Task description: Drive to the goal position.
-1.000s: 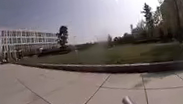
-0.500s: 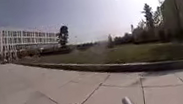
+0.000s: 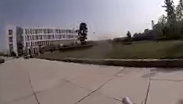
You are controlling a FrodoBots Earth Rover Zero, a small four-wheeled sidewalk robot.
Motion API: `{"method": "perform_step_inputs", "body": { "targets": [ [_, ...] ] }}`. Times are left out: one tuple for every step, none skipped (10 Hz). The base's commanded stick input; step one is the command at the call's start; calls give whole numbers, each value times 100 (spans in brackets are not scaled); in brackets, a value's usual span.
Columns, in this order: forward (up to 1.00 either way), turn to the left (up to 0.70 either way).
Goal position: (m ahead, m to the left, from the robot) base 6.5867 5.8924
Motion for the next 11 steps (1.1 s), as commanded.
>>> {"method": "perform_step_inputs", "body": {
  "targets": [
    [0, 0],
    [6, 0],
    [27, 0],
    [59, 0],
    [70, 0],
    [70, 0],
    [70, 0],
    [70, 0],
    [70, 0],
    [70, 0],
    [70, 0]
  ]
}}
